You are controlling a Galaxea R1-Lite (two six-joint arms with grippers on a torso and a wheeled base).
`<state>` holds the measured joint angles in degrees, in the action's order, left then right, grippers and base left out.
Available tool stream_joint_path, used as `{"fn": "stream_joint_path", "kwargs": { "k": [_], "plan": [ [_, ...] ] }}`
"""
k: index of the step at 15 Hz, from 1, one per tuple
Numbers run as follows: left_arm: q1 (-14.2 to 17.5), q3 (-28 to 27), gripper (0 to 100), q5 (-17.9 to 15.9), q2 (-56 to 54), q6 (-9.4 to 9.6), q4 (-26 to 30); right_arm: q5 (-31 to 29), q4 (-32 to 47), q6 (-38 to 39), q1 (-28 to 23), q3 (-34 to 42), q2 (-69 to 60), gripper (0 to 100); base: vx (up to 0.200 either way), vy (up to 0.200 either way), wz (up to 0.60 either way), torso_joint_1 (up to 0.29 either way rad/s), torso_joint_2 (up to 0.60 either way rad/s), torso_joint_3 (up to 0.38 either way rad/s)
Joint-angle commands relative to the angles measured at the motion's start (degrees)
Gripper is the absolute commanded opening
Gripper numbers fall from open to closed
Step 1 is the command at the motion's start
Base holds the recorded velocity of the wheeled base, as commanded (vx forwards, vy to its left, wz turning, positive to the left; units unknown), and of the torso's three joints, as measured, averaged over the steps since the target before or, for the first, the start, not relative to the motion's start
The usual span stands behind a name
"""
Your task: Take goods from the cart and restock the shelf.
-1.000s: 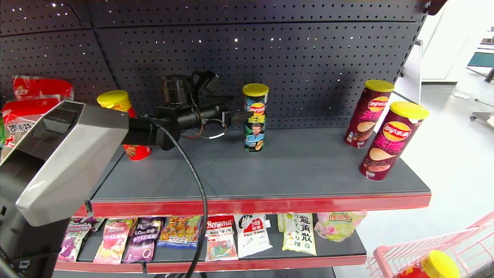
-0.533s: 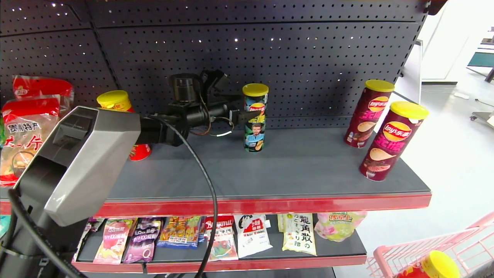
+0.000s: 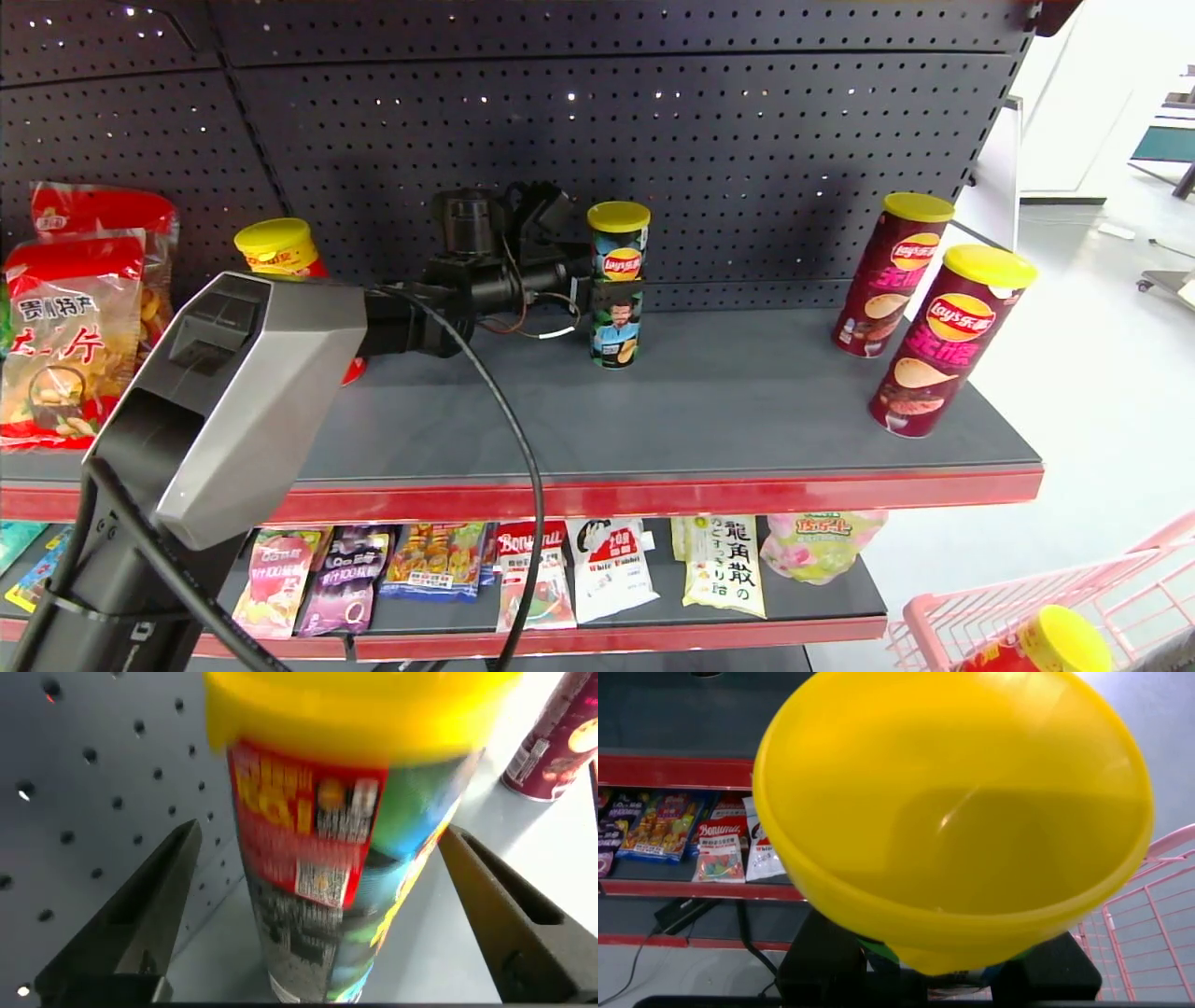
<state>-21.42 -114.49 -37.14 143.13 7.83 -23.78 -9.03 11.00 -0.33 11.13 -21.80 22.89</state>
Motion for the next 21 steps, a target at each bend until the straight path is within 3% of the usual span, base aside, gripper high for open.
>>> {"fn": "stream_joint_path", "kwargs": {
  "k": [1, 3, 4, 13, 15, 16, 19, 21],
  "plan": [
    [0.0, -0.1, 100, 0.0, 0.2, 0.00, 0.1, 0.0, 0.0, 0.0, 0.0, 0.0, 0.0, 0, 0.000, 0.000, 0.00, 0.000, 0.00, 0.000],
    [-0.1, -0.1, 100, 0.1, 0.2, 0.00, 0.0, 0.0, 0.0, 0.0, 0.0, 0.0, 0.0, 0, 0.000, 0.000, 0.00, 0.000, 0.00, 0.000],
    [-0.1, -0.1, 0, 0.1, 0.2, 0.00, 0.0, 0.0, 0.0, 0.0, -0.1, 0.0, 0.0, 0, 0.000, 0.000, 0.00, 0.000, 0.00, 0.000],
    [-0.6, 0.6, 0, 0.1, -4.5, -0.27, 0.1, 0.0, 0.0, 0.0, 0.0, -0.1, -0.1, 0, 0.000, 0.000, 0.00, 0.000, 0.00, 0.000],
    [-0.6, 7.4, 0, 0.1, -9.5, -1.41, 0.1, 0.0, 0.0, 0.0, 0.0, -0.1, -0.1, 0, 0.000, 0.000, 0.00, 0.000, 0.00, 0.000],
    [-0.6, 13.4, 0, 0.1, -12.6, -1.76, -0.3, 0.0, -0.1, 0.0, 0.0, -0.1, -0.1, 0, 0.000, 0.000, 0.00, 0.000, 0.00, 0.000],
    [-0.6, 24.1, 0, 0.1, -17.4, -1.15, -2.7, 0.0, -0.1, 0.0, 0.0, -0.1, -0.1, 0, 0.000, 0.000, 0.00, 0.000, 0.00, 0.000],
    [-0.7, 33.1, 0, 0.3, -19.9, -1.15, -10.5, 0.0, -0.1, 0.0, 0.0, -0.4, -0.2, 0, 0.000, 0.000, 0.00, 0.000, 0.00, 0.000]
  ]
}}
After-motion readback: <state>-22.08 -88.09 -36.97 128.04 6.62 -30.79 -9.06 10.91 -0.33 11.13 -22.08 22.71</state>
